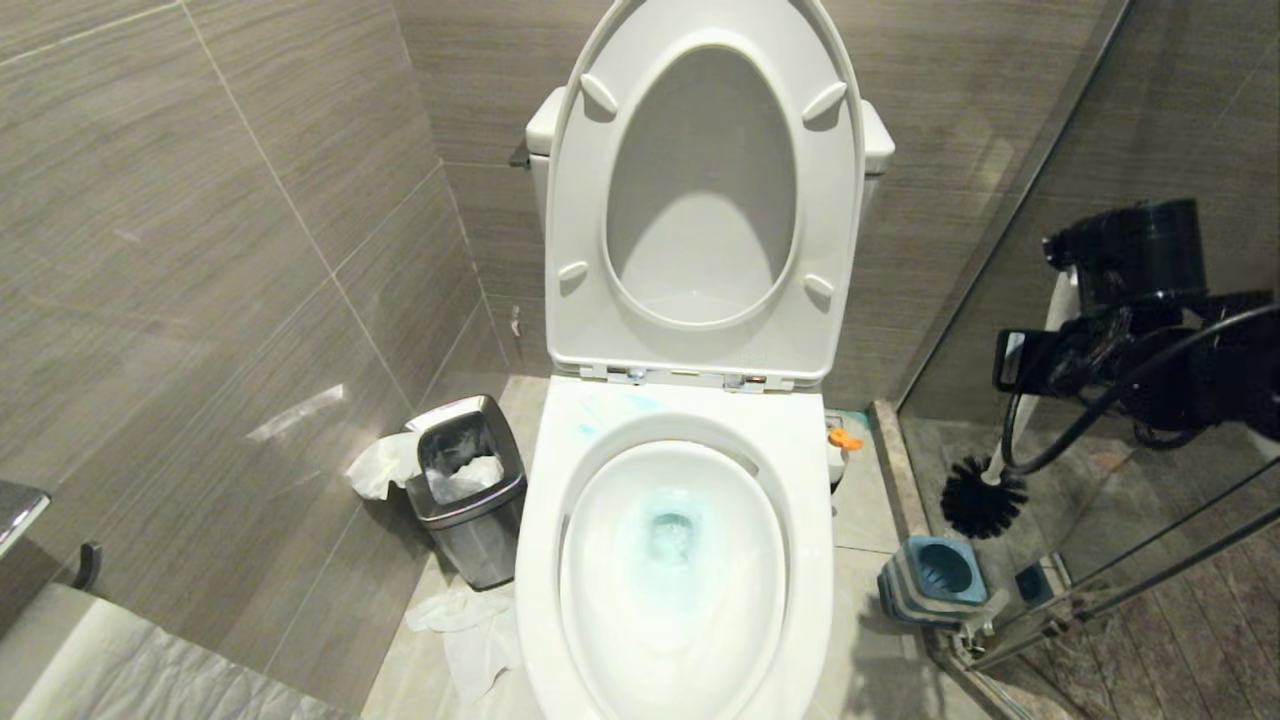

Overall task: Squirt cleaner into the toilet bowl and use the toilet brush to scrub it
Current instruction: Put the toilet brush back

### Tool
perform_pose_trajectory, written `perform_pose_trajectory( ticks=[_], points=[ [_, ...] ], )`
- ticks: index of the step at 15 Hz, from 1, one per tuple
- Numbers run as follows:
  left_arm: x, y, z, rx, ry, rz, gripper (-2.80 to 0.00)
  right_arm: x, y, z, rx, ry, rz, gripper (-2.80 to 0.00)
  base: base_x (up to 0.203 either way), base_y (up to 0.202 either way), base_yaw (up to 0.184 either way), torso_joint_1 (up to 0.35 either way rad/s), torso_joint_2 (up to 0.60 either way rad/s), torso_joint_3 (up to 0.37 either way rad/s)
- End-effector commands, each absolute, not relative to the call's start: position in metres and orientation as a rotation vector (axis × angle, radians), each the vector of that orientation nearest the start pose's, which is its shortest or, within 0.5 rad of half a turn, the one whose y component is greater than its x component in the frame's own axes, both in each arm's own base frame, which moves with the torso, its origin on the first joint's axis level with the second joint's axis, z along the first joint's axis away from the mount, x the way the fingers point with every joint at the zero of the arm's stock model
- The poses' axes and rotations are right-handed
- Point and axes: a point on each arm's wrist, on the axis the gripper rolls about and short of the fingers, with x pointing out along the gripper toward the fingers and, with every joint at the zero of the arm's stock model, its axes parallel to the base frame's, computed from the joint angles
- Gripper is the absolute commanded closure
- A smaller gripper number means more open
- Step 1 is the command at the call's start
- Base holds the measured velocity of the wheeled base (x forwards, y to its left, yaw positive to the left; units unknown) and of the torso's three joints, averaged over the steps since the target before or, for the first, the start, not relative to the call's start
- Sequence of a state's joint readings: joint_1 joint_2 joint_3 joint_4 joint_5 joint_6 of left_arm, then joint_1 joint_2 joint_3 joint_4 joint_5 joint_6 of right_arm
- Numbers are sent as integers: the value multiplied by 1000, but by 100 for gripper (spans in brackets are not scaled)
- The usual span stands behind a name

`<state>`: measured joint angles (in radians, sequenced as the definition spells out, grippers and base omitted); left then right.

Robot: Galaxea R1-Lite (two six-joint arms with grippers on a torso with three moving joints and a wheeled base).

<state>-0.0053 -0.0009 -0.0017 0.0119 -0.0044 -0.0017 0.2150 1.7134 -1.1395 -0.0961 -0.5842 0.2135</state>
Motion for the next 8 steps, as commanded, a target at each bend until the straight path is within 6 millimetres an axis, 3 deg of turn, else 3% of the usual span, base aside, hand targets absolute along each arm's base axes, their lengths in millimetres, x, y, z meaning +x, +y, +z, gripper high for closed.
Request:
perform_pose_trajectory(
  ticks=[1, 5, 8],
  points=[
    [-23, 0, 75, -2, 12, -11, 0, 331, 35, 169, 47, 365, -417, 0, 0, 0, 0, 0, 0, 0],
    [-23, 0, 75, -2, 11, -11, 0, 353, -3, 118, 71, 377, -449, 0, 0, 0, 0, 0, 0, 0],
    [-23, 0, 75, -2, 11, -10, 0, 357, -15, 87, 86, 414, -449, 0, 0, 0, 0, 0, 0, 0]
  ],
)
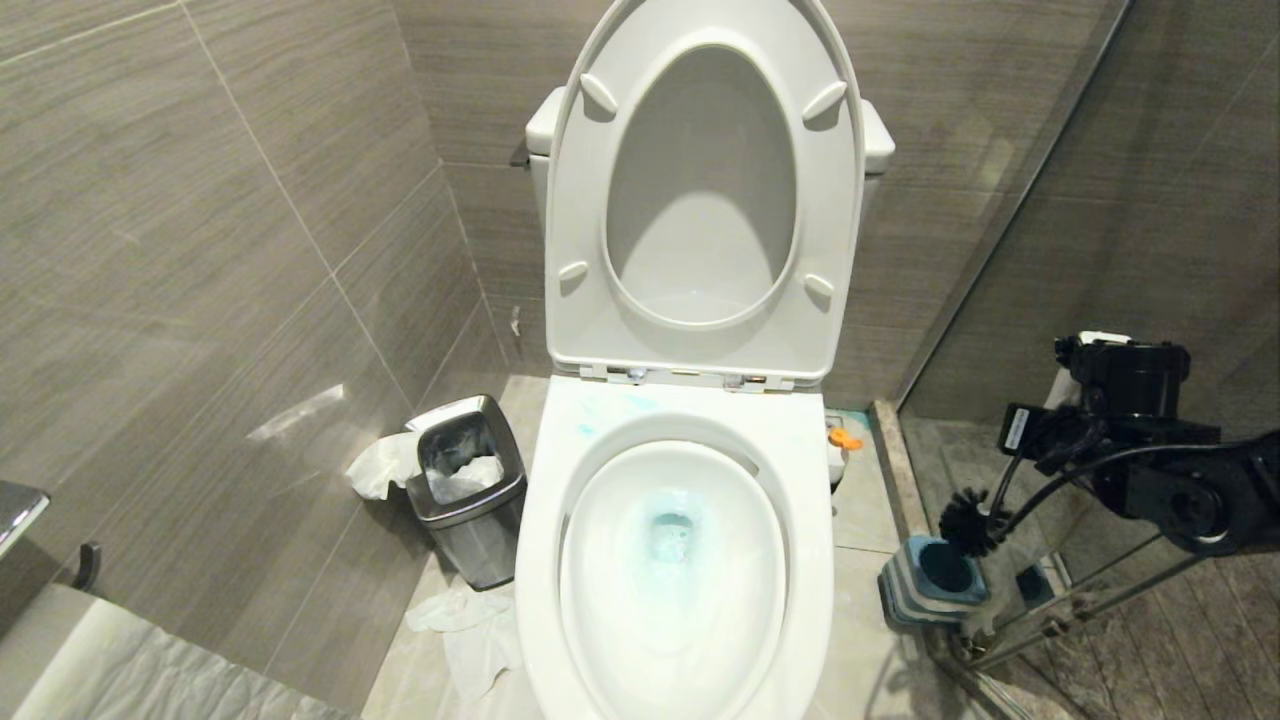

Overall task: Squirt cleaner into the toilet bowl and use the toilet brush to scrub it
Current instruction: Put the toilet brush back

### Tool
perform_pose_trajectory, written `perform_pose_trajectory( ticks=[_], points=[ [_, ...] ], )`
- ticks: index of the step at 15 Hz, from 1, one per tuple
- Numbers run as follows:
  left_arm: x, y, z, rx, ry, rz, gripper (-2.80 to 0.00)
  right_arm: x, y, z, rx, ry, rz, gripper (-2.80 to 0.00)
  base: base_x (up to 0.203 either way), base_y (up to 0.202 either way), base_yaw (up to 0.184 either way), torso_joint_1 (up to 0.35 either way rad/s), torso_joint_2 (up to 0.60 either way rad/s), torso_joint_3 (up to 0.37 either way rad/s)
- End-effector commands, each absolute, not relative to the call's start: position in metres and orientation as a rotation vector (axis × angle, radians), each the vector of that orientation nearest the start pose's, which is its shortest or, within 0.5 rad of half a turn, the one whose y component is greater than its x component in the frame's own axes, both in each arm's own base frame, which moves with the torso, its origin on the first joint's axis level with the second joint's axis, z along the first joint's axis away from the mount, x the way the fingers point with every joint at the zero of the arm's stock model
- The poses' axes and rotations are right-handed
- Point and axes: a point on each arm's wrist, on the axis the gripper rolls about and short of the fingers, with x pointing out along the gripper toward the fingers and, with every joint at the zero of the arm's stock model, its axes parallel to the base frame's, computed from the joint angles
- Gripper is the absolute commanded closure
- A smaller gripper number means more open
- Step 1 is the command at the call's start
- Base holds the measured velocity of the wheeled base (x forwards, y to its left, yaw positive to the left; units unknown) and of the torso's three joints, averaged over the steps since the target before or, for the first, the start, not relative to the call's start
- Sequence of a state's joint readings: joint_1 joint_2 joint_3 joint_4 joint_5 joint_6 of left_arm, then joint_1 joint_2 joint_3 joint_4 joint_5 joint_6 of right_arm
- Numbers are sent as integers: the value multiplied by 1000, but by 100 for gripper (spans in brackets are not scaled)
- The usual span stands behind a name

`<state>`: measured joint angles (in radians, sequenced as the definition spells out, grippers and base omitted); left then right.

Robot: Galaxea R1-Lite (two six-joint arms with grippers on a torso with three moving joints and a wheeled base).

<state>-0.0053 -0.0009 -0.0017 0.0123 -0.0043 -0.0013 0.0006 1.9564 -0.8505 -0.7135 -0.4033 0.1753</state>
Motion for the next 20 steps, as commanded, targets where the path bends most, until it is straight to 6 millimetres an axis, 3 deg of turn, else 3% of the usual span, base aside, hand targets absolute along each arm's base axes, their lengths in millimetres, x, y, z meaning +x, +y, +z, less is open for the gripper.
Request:
perform_pose_trajectory(
  ticks=[1, 7, 9, 13, 20],
  points=[
    [-23, 0, 75, -2, 11, -9, 0, 359, -17, 76, 88, 423, -450, 0, 0, 0, 0, 0, 0, 0],
    [-23, 0, 75, -2, 11, -9, 0, 376, -31, 10, 106, 480, -459, 0, 0, 0, 0, 0, 0, 0],
    [-23, 0, 75, -2, 11, -10, 0, 387, -39, -2, 128, 481, -467, 0, 0, 0, 0, 0, 0, 0],
    [-23, 0, 75, -2, 11, -10, 0, 406, -51, -13, 150, 457, -471, 0, 0, 0, 0, 0, 0, 0],
    [-23, 0, 75, -2, 11, -11, 0, 426, -63, 12, 166, 345, -475, 0, 0, 0, 0, 0, 0, 0]
  ],
)
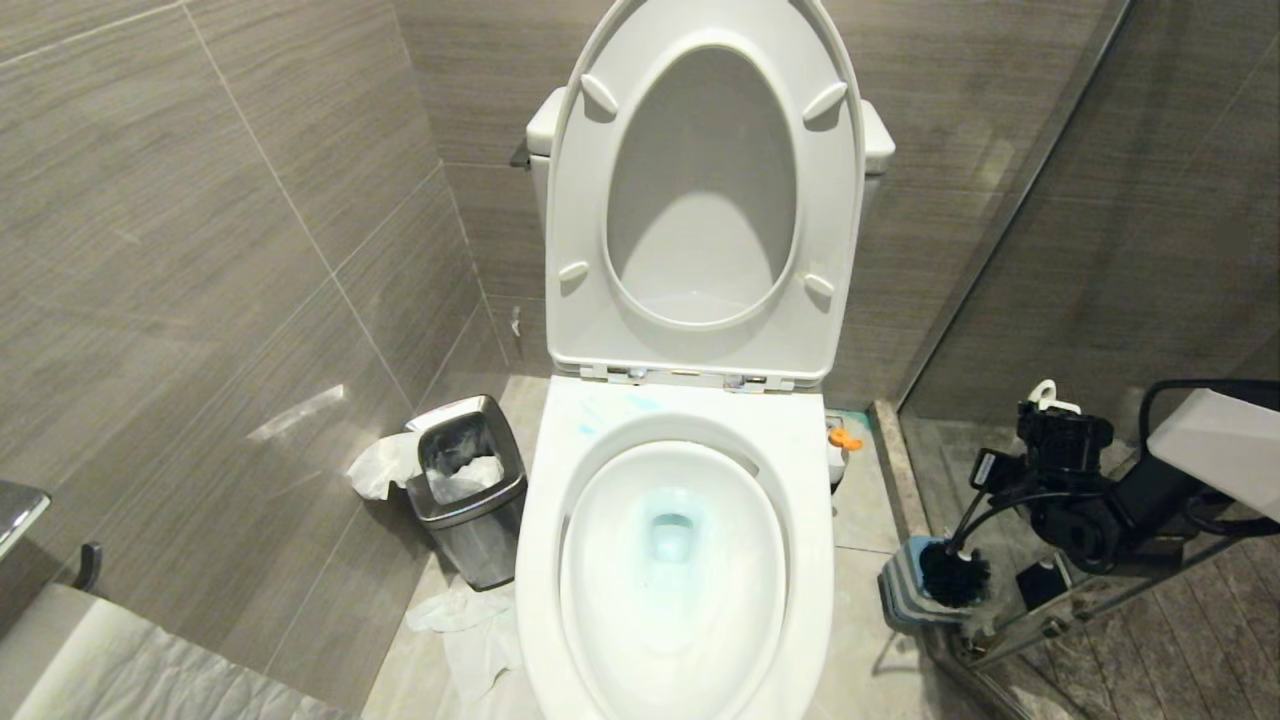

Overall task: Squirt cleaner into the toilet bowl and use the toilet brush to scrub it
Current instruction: Put the toilet brush back

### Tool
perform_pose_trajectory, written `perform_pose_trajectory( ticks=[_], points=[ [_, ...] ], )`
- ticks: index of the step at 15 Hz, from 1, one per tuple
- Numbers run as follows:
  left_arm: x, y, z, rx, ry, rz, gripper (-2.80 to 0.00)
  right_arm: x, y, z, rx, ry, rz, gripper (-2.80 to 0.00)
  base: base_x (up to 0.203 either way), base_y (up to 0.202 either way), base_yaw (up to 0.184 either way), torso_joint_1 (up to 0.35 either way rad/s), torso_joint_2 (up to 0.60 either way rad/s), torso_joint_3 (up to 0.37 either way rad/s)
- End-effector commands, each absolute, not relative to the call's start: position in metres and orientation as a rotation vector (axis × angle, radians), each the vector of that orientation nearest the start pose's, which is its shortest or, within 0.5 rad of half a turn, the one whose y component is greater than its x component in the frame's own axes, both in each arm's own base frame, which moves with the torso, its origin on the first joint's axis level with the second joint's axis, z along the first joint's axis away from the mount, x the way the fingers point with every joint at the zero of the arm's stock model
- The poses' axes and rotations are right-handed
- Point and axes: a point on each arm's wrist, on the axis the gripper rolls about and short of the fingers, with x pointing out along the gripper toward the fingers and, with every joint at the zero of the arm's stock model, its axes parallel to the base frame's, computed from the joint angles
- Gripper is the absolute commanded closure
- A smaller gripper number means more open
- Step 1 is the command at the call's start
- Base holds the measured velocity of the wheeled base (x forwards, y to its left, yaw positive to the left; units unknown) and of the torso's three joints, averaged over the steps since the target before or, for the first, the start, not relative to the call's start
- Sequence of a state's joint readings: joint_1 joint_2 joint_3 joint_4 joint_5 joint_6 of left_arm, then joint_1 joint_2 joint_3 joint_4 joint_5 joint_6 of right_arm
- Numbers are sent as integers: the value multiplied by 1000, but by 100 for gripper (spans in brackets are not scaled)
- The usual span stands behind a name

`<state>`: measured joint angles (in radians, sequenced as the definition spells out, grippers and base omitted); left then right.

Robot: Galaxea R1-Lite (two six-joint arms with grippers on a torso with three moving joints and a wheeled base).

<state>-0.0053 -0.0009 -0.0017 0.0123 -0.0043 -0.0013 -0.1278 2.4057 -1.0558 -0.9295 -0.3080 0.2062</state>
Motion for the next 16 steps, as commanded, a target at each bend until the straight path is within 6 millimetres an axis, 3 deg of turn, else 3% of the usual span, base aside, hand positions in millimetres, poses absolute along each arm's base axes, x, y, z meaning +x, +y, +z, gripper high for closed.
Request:
perform_pose_trajectory(
  ticks=[1, 8, 16],
  points=[
    [-23, 0, 75, -2, 11, -9, 0, 428, -63, 17, 165, 331, -470, 0, 0, 0, 0, 0, 0, 0],
    [-23, 0, 75, -2, 11, -11, 0, 430, -64, 29, 125, 310, -459, 0, 0, 0, 0, 0, 0, 0],
    [-23, 0, 75, -2, 11, -9, 0, 416, -60, 12, 84, 341, -447, 0, 0, 0, 0, 0, 0, 0]
  ],
)
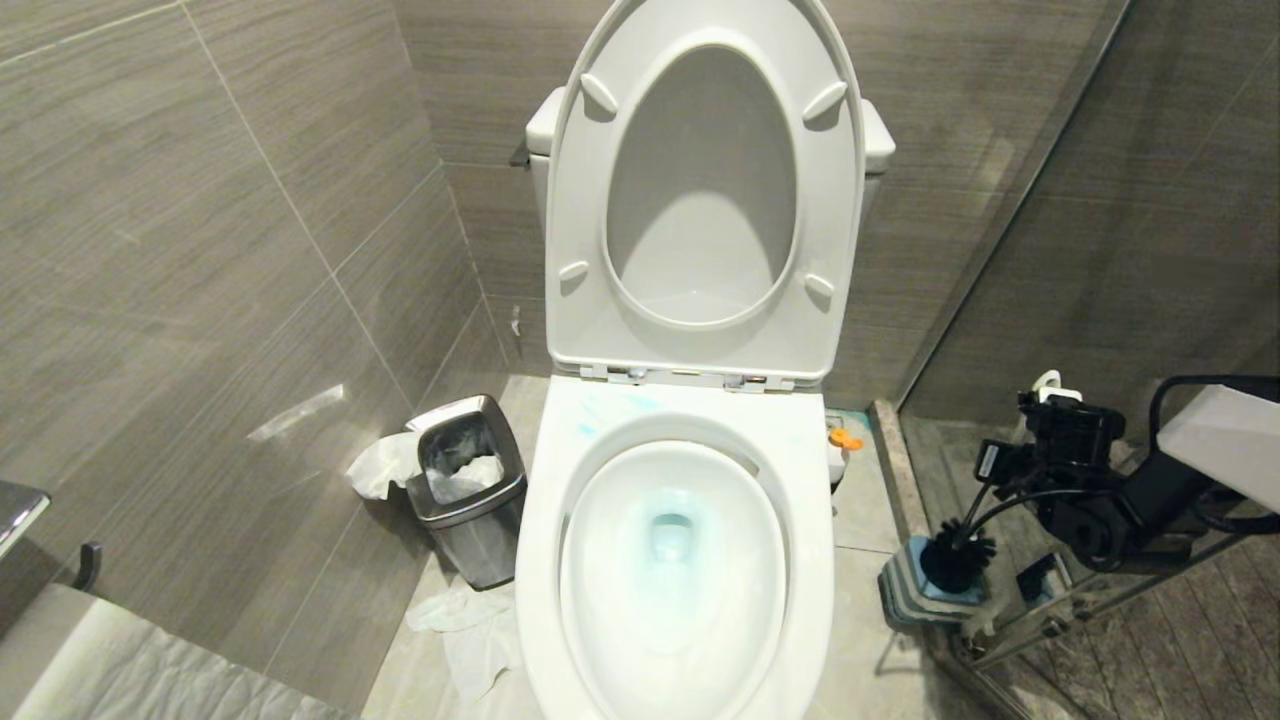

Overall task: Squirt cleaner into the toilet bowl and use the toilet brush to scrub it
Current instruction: Put the toilet brush back

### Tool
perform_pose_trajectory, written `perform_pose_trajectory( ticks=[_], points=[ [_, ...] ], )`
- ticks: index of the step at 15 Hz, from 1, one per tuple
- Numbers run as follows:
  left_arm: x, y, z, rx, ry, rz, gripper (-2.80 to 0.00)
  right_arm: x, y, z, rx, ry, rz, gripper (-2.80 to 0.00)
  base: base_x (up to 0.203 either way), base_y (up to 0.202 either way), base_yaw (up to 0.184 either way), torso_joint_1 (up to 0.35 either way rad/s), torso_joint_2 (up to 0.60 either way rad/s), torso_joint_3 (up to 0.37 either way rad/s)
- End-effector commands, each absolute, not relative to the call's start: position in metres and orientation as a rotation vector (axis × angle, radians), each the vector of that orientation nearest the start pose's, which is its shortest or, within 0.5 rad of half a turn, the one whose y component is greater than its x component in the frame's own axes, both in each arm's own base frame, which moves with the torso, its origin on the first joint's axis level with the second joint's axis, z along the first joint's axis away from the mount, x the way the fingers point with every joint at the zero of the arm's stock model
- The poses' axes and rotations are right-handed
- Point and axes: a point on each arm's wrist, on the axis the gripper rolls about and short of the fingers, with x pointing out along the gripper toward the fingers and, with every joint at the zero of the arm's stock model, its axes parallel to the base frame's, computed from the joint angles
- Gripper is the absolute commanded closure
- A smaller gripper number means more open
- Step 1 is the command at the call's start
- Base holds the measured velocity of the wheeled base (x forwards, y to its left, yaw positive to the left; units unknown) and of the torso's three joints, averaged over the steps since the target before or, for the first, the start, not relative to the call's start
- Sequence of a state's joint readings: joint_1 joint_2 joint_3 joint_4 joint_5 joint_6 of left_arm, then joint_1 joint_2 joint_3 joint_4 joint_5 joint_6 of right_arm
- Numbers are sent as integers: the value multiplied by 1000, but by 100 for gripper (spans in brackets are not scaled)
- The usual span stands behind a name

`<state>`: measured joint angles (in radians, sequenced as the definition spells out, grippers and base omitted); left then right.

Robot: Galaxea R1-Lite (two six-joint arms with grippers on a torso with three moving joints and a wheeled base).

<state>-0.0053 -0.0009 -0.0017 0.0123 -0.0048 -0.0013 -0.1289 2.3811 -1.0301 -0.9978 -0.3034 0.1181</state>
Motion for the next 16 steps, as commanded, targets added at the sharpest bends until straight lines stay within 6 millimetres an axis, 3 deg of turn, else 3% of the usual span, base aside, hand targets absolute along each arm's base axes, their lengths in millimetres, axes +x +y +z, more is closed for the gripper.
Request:
perform_pose_trajectory(
  ticks=[1, 16],
  points=[
    [-23, 0, 75, -2, 11, -11, 0, 415, -59, 5, 84, 345, -446, 0, 0, 0, 0, 0, 0, 0],
    [-23, 0, 75, -2, 11, -9, 0, 413, -58, -43, 17, 275, -419, 0, 0, 0, 0, 0, 0, 0]
  ],
)
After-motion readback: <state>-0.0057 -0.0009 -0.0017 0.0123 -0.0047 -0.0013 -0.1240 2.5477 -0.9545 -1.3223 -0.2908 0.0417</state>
